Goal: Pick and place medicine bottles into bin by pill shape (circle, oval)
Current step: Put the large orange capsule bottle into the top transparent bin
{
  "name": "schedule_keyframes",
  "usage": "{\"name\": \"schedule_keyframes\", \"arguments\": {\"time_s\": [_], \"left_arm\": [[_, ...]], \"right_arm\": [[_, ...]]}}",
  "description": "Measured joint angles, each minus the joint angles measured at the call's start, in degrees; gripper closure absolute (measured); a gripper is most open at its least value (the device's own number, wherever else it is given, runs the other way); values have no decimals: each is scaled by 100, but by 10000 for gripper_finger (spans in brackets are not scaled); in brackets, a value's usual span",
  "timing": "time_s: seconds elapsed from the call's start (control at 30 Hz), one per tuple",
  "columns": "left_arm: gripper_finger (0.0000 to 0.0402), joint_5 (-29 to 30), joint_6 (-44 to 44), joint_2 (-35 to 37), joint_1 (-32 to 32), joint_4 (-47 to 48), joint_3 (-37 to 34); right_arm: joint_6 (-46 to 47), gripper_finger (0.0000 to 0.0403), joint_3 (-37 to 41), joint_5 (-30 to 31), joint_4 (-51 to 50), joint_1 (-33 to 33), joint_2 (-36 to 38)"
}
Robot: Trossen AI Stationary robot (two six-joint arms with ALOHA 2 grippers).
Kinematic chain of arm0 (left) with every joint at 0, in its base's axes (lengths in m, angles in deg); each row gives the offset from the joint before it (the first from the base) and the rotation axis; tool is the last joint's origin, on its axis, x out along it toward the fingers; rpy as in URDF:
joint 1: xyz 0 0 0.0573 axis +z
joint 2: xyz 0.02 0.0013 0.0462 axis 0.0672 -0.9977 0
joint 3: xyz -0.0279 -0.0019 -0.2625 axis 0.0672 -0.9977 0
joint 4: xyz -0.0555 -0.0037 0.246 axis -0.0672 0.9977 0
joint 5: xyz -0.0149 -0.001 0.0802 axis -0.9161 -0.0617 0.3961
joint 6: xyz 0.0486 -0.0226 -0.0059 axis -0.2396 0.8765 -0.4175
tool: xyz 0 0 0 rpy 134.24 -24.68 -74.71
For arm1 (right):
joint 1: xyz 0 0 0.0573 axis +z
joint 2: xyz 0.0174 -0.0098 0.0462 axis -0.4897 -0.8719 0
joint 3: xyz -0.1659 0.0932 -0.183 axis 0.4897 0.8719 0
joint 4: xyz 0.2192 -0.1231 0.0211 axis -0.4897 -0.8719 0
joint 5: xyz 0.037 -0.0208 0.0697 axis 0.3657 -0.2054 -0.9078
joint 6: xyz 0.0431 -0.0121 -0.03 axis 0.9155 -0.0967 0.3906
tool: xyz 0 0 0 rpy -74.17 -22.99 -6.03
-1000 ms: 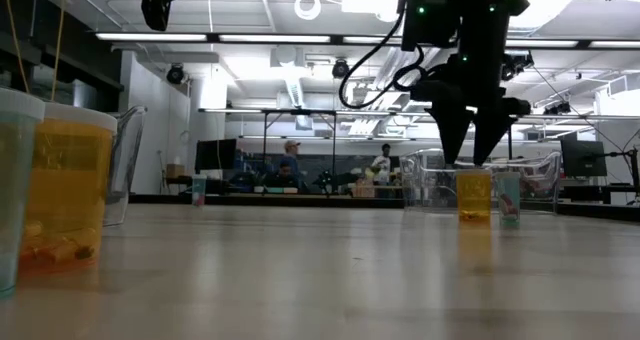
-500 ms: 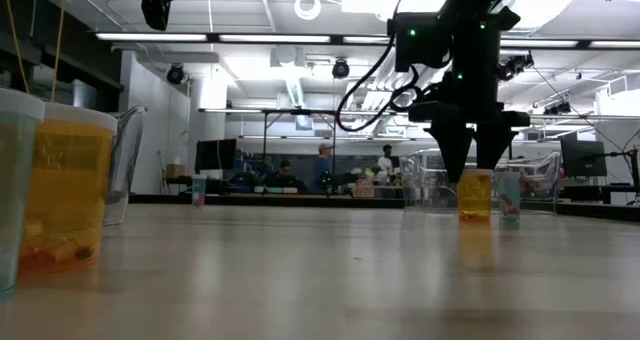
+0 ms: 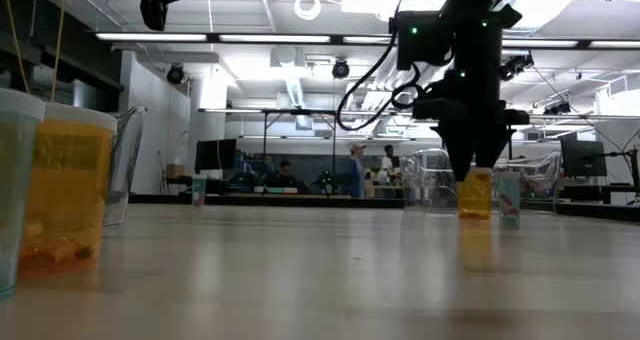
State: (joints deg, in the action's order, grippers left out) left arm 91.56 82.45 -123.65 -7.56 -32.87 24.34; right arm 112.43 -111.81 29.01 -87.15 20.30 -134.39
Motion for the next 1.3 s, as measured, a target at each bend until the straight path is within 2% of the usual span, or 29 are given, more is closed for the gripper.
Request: {"name": "schedule_keyframes", "arguments": {"time_s": [0.2,0.43,0.63,0.8,0.9,1.3], "left_arm": [[339,-47,101,302,0,-28,0],[339,-128,403,430,0,-65,0],[339,-612,894,60,-2,-153,0],[339,-873,914,-346,0,-455,-2],[339,-898,1102,-491,-2,-532,2],[339,-952,1256,-547,0,-560,2]], "right_arm": [[-94,212,0,69,157,120,860],[-1328,212,0,280,2175,611,1978],[-2277,212,0,89,3759,769,2214],[-2636,212,0,-309,4108,769,2225],[-2733,212,0,-342,4205,795,2225],[-2899,212,0,-473,4164,794,2262]]}}
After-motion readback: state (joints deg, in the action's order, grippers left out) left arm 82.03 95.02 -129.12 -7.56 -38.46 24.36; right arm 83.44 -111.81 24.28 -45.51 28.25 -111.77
